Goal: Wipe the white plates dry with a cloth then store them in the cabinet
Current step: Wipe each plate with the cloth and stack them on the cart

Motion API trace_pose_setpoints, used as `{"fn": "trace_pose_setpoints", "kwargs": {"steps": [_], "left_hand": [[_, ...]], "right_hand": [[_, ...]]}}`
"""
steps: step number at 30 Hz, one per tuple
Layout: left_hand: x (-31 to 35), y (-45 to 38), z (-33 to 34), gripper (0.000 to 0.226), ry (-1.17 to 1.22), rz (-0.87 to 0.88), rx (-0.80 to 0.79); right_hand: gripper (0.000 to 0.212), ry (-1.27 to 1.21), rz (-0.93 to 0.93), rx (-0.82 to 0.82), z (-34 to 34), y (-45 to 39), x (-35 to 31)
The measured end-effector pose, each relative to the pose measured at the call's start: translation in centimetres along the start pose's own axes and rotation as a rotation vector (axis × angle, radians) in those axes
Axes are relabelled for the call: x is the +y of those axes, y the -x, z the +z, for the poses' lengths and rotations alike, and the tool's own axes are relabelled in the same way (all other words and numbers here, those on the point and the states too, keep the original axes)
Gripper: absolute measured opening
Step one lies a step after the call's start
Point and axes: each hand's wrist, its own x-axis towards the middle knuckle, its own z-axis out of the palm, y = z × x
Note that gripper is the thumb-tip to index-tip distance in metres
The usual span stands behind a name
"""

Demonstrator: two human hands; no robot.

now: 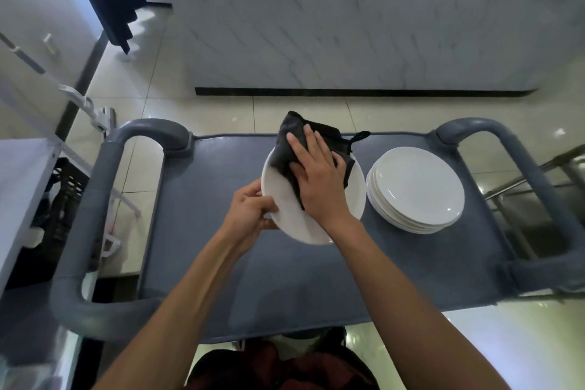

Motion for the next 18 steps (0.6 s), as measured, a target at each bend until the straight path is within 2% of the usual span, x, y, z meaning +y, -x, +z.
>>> {"fn": "trace_pose_setpoints", "kwargs": {"steps": [6, 10, 18], "left_hand": [[0.2, 0.5, 0.7, 0.046, 0.114, 0.024, 0.088], [0.6, 0.2, 0.6, 0.041, 0.188, 0.064, 0.16], [1.0, -0.5, 0.9, 0.044, 0.221, 0.099, 0.17]], "right_hand": [[0.051, 0.059, 0.119, 0.004, -1.5, -0.3, 1.1], [0.051, 0.102, 0.191, -0.048, -2.2, 0.1, 1.1], [0.053, 0.074, 0.21, -0.11, -2.2, 3.5, 0.4]]}}
